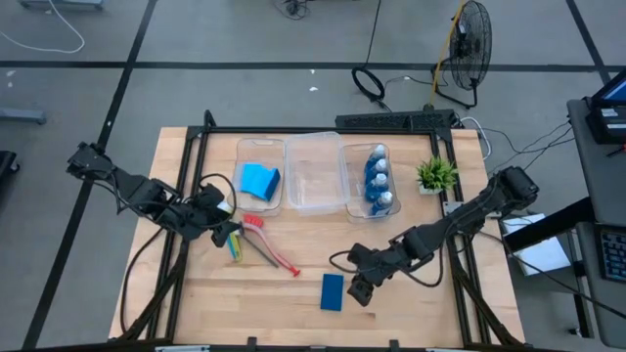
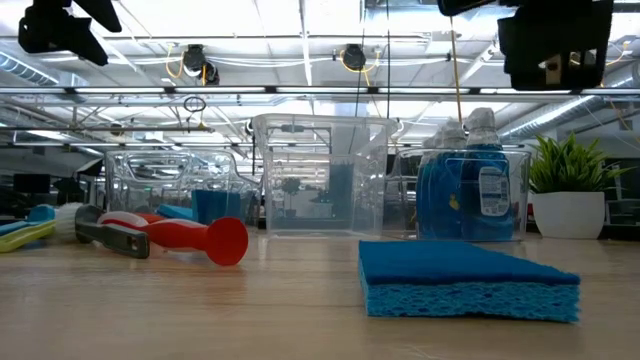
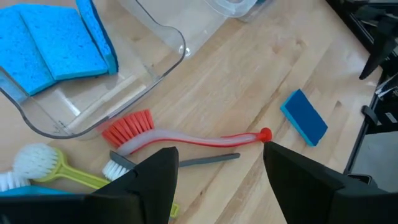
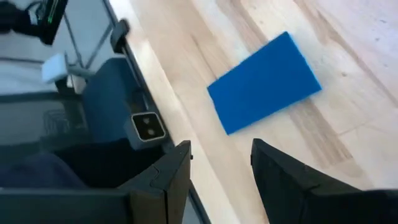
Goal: Pick & Place Kitchen Sink Supplies
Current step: Put the blue sponge into the left transparent bin
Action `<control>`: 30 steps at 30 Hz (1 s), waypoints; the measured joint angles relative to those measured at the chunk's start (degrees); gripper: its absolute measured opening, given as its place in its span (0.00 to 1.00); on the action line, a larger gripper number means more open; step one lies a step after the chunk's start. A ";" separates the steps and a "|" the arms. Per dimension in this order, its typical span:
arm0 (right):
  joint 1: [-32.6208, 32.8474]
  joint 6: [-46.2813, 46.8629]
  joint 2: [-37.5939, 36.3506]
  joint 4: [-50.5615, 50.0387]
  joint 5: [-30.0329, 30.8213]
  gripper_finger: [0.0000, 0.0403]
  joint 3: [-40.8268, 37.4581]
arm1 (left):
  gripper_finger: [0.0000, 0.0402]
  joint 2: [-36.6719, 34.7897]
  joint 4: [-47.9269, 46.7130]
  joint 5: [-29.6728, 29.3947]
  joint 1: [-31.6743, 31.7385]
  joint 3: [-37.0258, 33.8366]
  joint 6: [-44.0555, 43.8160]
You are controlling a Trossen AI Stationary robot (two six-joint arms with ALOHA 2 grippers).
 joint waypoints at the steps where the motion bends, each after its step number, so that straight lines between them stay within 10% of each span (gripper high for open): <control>1: -0.12 1.05 -0.09 0.35 0.01 0.38 -0.75 | 0.60 0.00 0.00 0.00 0.00 0.00 0.04; 14: -0.22 12.65 0.01 29.02 4.76 0.39 -16.78 | 0.60 0.00 0.02 0.00 0.00 0.00 0.41; 30: 0.19 5.40 1.43 28.79 3.97 0.39 -14.01 | 0.60 0.00 0.04 1.01 0.00 0.00 -0.23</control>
